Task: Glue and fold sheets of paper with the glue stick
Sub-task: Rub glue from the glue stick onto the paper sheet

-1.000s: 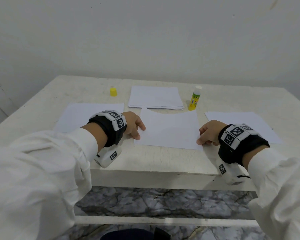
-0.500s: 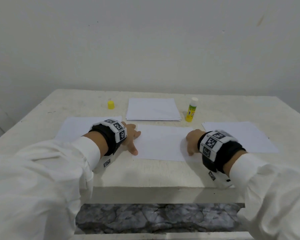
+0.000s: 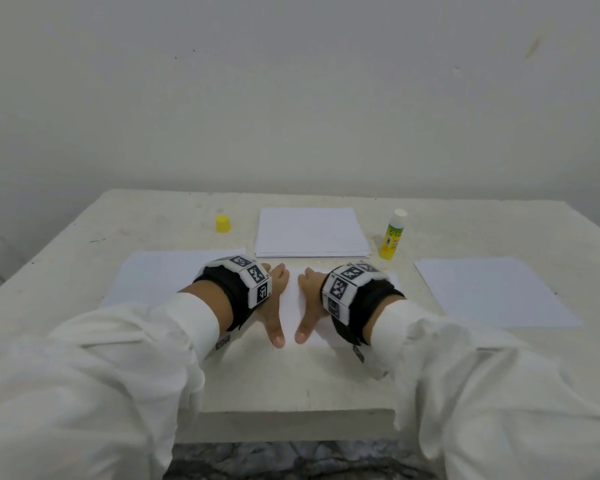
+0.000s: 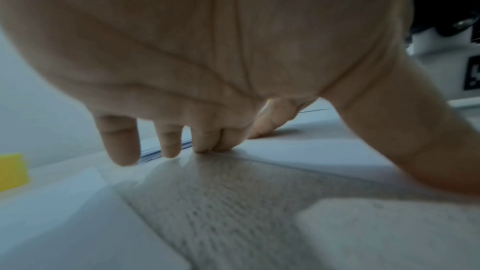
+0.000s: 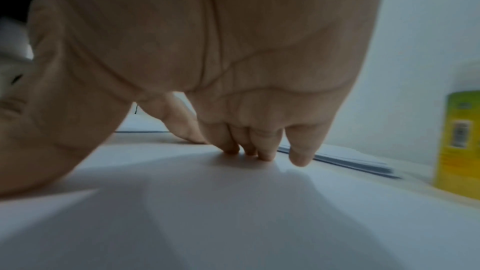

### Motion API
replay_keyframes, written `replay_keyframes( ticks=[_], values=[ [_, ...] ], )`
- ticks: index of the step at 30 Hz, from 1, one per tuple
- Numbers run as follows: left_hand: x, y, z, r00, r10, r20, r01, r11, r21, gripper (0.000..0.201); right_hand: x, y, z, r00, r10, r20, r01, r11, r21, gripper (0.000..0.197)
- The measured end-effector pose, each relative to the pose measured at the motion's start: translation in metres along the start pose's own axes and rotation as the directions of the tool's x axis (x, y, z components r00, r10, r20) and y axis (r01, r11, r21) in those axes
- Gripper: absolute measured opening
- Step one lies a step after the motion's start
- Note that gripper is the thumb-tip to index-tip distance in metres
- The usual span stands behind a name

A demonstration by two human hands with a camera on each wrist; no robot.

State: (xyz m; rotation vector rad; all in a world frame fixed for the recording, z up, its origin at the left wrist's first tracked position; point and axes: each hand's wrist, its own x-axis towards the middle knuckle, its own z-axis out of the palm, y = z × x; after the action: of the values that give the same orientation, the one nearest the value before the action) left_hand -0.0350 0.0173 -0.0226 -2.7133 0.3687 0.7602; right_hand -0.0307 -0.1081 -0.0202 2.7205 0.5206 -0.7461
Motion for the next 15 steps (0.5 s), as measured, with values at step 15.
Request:
replay_keyframes(
  ticks=[15],
  values=[
    [0.003,0.006,-0.006,0.999,-0.035,-0.003,0.034,0.998,-0.057,0.143,-0.048,0.102,0.025,0.985,0.096,0.142,-0.1,0.995,0.025,0.129]
  ],
)
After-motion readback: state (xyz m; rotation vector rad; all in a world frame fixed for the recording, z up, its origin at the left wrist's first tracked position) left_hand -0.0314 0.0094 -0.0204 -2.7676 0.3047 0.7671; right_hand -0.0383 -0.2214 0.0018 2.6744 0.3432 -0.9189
